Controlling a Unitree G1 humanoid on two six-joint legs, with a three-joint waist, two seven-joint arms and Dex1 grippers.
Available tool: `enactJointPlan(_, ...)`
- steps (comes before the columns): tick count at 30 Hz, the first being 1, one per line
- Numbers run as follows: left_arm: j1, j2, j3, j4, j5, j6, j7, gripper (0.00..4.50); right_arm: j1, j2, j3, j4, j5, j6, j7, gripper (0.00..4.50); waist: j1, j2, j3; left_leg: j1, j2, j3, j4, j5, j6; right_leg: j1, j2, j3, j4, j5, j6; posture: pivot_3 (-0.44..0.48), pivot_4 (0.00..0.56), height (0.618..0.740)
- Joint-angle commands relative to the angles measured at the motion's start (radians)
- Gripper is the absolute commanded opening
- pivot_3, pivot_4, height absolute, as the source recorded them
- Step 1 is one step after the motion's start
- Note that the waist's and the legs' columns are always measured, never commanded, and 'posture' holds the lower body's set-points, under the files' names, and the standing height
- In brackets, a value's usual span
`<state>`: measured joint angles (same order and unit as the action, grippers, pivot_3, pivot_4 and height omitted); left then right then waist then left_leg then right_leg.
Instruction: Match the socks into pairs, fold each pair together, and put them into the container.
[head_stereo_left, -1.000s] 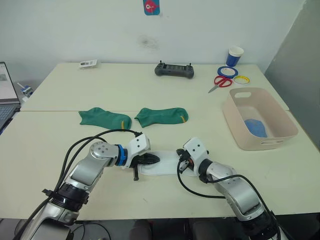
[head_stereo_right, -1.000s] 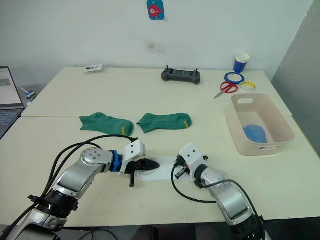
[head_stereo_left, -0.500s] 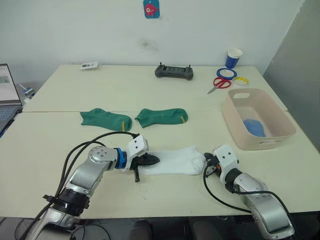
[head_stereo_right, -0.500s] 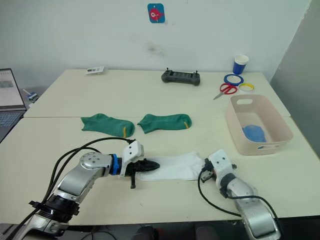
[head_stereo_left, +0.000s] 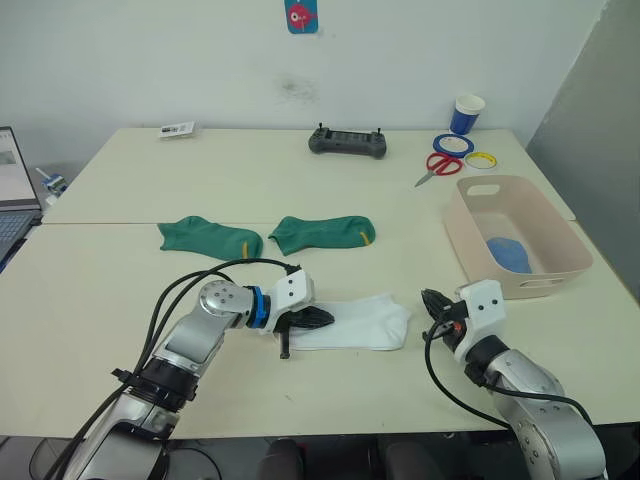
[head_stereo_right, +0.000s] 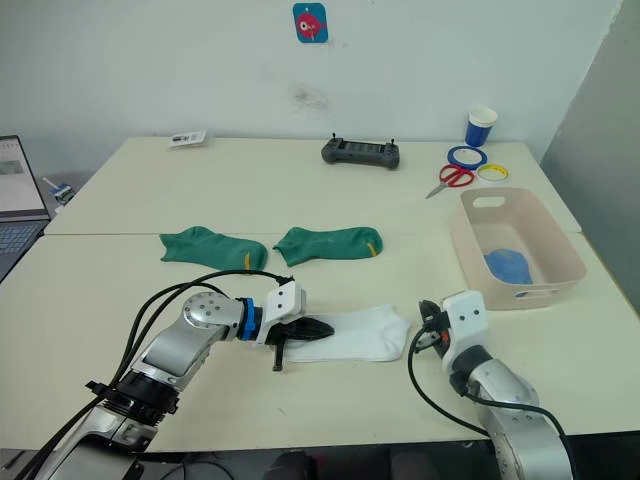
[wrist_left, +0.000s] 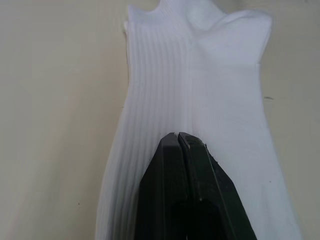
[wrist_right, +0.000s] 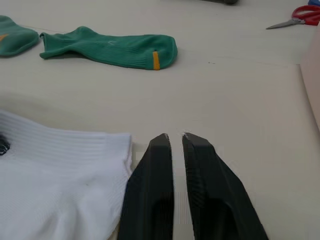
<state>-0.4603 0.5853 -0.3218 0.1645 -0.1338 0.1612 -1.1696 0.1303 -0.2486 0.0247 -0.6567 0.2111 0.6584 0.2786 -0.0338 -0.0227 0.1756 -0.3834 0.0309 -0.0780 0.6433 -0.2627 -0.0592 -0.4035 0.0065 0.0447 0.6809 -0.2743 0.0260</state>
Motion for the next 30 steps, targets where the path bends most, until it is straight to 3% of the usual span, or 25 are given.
enactJointPlan(1, 0.017, 0.004, -0.016, 0.028, 0.029, -0.003, -0.01, 0.0, 0.016, -0.009, 0.04, -0.028, 0.005, 0.039, -0.002, 1.7, -0.001, 0.0, 0.0, 0.0, 0.0, 0.0, 0.0, 0.0, 0.0, 0.0, 0.0, 0.0, 0.0, 0.0, 0.0, 0.0, 0.15, 0.74)
enactJointPlan(5, 0.021, 0.004, -0.016, 0.021, 0.026, -0.004, -0.015, 0.0, 0.0, 0.013, 0.081, 0.004, -0.017, 0.064, -0.045, 3.06, -0.001, 0.0, 0.0, 0.0, 0.0, 0.0, 0.0, 0.0, 0.0, 0.0, 0.0, 0.0, 0.0, 0.001, -0.001, 0.0, 0.15, 0.74)
enactJointPlan(13, 0.029, 0.004, -0.013, 0.01, 0.022, -0.003, -0.018, 0.0, -0.014, 0.036, 0.164, 0.076, -0.042, 0.126, -0.072, 3.06, -0.001, -0.001, -0.001, 0.001, 0.0, 0.0, 0.0, 0.0, 0.0, 0.0, 0.0, 0.001, 0.0, 0.001, -0.001, 0.0, 0.15, 0.74)
enactJointPlan(17, 0.036, 0.005, -0.011, 0.001, 0.02, 0.001, -0.019, 0.0, -0.02, 0.038, 0.193, 0.062, -0.041, 0.124, -0.07, 2.19, -0.002, -0.001, -0.002, 0.001, 0.0, 0.0, 0.0, 0.0, 0.0, 0.0, 0.001, 0.001, 0.0, 0.001, -0.001, 0.0, 0.15, 0.74)
enactJointPlan(23, 0.029, -0.008, 0.039, -0.07, -0.052, 0.103, -0.004, 0.0, -0.012, 0.021, 0.156, 0.03, -0.035, 0.1, -0.064, 0.05, -0.002, -0.001, -0.002, 0.001, 0.001, 0.0, 0.0, 0.0, 0.0, 0.0, 0.001, 0.001, 0.0, 0.001, -0.001, 0.0, 0.15, 0.74)
enactJointPlan(30, -0.009, -0.046, 0.031, -0.131, -0.057, 0.159, 0.032, 0.0, -0.005, -0.021, 0.029, 0.0, -0.002, 0.101, -0.045, 0.05, 0.005, -0.001, -0.001, -0.001, 0.0, 0.0, 0.001, 0.0, 0.0, 0.0, 0.001, 0.0, 0.0, 0.001, -0.001, 0.0, 0.15, 0.74)
